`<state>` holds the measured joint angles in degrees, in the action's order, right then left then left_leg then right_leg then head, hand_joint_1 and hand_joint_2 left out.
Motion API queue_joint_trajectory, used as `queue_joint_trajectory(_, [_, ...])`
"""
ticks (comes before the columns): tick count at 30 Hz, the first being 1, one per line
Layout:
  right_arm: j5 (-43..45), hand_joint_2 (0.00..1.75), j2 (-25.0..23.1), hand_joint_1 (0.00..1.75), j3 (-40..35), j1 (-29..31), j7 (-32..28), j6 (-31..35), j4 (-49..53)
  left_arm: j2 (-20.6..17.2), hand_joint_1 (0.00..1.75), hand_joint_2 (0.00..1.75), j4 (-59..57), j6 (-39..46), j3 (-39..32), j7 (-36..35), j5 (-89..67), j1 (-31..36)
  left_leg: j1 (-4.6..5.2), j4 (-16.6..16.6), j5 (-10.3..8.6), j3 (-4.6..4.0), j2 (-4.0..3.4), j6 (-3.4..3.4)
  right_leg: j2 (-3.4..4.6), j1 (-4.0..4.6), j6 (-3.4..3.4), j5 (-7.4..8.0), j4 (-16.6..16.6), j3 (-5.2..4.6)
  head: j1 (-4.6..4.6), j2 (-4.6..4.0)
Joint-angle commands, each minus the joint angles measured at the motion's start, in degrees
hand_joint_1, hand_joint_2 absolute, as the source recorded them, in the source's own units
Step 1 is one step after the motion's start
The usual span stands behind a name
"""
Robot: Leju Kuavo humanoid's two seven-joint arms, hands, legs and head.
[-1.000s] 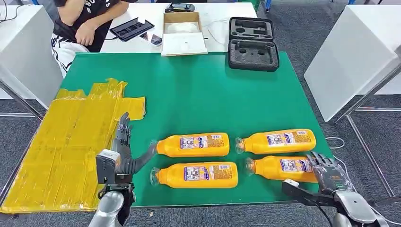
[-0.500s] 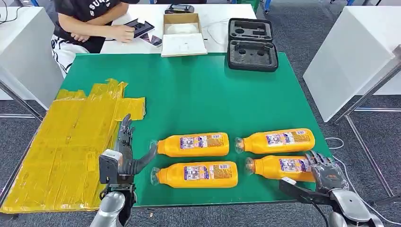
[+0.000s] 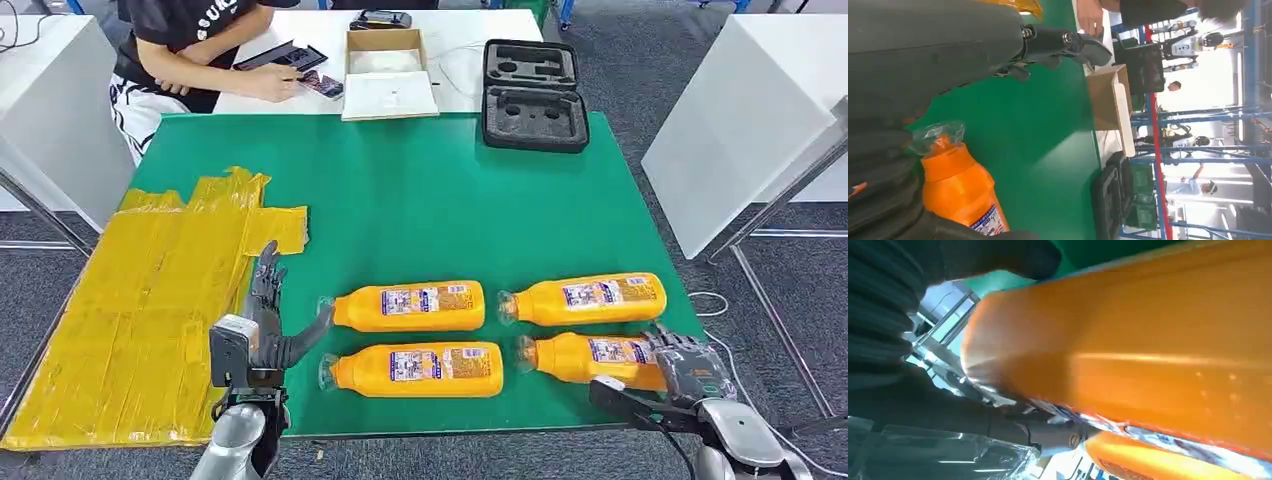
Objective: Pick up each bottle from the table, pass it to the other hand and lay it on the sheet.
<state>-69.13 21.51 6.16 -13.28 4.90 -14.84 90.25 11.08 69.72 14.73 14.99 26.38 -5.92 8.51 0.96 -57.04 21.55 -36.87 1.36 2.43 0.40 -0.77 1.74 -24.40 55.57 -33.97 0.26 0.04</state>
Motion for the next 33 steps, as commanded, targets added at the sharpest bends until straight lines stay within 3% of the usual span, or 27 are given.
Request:
queue_joint_trajectory(1, [1.5,1.75,0.3,1.4,-2.3,-2.2,-0.8,-3.0,-3.7,-0.5,0.0,1.75,-3.9,0.1,0.9,-0.2,0.4,2.1,-0.15,0.0,0.17,0.34,0.1,-0.26,-0.27,0.16,-0.11,-0.19,-0.1,0.49,0.0,0.0])
queue_joint_trajectory(6, [2.0,1.75,1.3,1.36,-2.7,-2.5,-0.9,-3.7,-3.8,-0.5,0.0,1.75,-3.6,0.3,0.9,-0.1,0.6,1.9,-0.11,0.0,0.12,0.27,0.1,-0.16,-0.22,0.11,-0.08,-0.13,-0.1,0.38,0.0,0.0])
queue_joint_trajectory(10, [2.7,1.75,1.7,1.45,-3.2,-3.1,-0.9,-4.4,-3.5,-0.5,0.0,1.75,-3.3,0.3,0.8,0.0,0.8,1.9,-0.12,0.0,0.13,0.28,0.14,-0.17,-0.24,0.13,-0.09,-0.15,-0.1,0.42,0.0,0.0])
queue_joint_trajectory(12, [3.2,1.75,1.9,1.61,-3.4,-3.6,-0.8,-5.0,-3.0,-0.5,0.0,1.75,-3.3,0.3,0.9,-0.1,0.8,1.9,-0.15,0.0,0.2,0.38,0.14,-0.25,-0.29,0.16,-0.13,-0.21,-0.1,0.55,0.0,0.0])
queue_joint_trajectory(16, [3.2,1.75,1.8,1.59,-3.6,-3.7,-0.8,-5.1,-2.8,-0.5,0.0,1.75,-3.4,0.3,0.9,-0.1,0.8,1.9,-0.11,0.0,0.15,0.32,0.05,-0.18,-0.14,0.12,-0.1,-0.13,-0.1,0.39,0.0,0.0])
queue_joint_trajectory(18, [3.3,1.75,1.1,1.75,-3.7,-2.9,-1.1,-3.5,-2.5,-0.6,0.0,1.75,-3.1,0.5,0.8,-0.1,0.9,1.6,-0.12,0.0,0.16,0.31,0.15,-0.18,-0.25,0.14,-0.1,-0.15,-0.1,0.43,0.02,0.0])
queue_joint_trajectory(23, [4.5,1.75,-5.2,1.75,-3.4,2.7,-8.7,10.1,0.0,-0.8,0.0,1.75,-1.2,0.8,-0.3,-0.2,0.9,0.4,-0.09,0.0,0.13,0.26,-0.12,-0.11,0.06,0.1,-0.08,-0.04,-0.1,0.28,0.0,0.0])
queue_joint_trajectory(26, [5.2,1.75,-7.3,1.75,-3.2,2.8,-9.4,11.1,3.0,-0.7,0.0,1.75,-1.2,0.7,-0.5,-0.1,0.7,0.3,-0.1,0.0,0.16,0.16,-0.34,-0.15,0.24,0.12,-0.11,0.01,-0.1,0.2,0.02,0.0])
queue_joint_trajectory(33, [5.1,1.75,-7.1,1.75,-2.8,2.0,-9.6,11.2,3.4,-0.5,0.0,1.75,-1.4,0.7,-0.5,-0.1,0.5,0.4,-0.1,0.0,0.25,0.3,-0.16,-0.22,-0.02,0.13,-0.12,-0.19,0.0,0.4,0.0,0.0])
